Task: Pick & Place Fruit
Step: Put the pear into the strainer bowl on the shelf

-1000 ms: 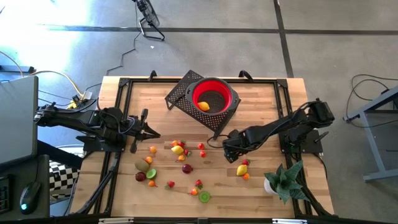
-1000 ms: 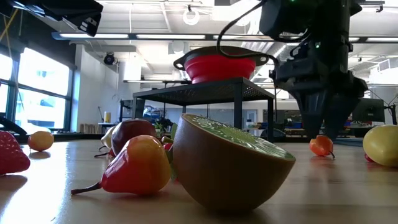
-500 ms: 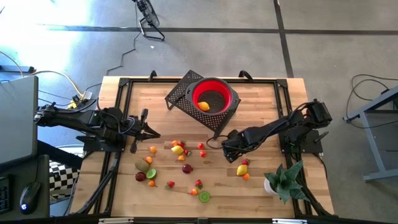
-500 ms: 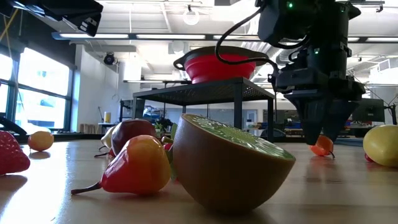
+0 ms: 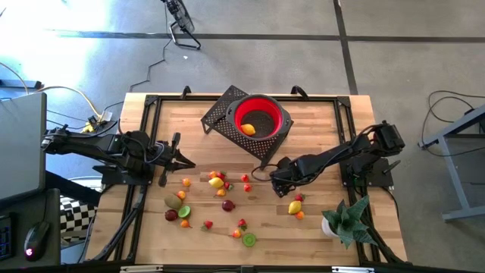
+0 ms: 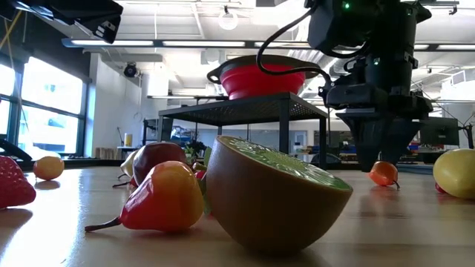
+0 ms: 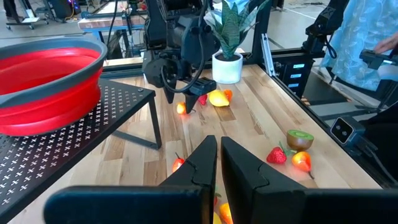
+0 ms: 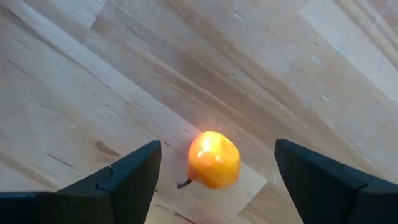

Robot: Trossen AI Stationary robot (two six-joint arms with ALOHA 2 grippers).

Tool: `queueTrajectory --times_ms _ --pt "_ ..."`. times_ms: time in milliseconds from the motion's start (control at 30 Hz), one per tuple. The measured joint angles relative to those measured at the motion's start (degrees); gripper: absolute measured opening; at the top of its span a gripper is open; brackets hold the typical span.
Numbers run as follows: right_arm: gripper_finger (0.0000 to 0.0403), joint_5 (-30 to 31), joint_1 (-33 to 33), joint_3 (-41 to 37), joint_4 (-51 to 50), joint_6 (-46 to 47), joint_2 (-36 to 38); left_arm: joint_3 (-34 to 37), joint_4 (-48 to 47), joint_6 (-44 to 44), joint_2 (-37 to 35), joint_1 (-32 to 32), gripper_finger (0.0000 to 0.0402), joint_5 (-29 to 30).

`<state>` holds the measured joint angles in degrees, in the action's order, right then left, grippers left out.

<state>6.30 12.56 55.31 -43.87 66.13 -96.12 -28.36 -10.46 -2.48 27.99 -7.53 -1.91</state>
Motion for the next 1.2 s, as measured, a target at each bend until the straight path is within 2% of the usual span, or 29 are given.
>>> queueTrajectory --times_ms 267,467,867,1200 --pt "0.0307 -0.32 0.22 0.12 1.65 -1.11 -4.24 0.0 -0.11 0.02 0.0 -0.02 0.0019 -0.02" --pt "0.0303 -0.56 0.22 0.02 1.79 -1.49 -3.93 0.0 -0.11 0.05 0.0 -0.02 0.0019 -0.02" --pt "0.0203 -2.2 0.2 0.01 2.03 -0.89 -3.93 0.0 -0.07 0.42 0.0 0.0 0.0019 -0.02" --pt "0.0153 -3.4 0.2 0.0 1.9 -0.28 -3.93 0.0 -0.11 1.27 -0.01 -0.02 0.0019 -0.02"
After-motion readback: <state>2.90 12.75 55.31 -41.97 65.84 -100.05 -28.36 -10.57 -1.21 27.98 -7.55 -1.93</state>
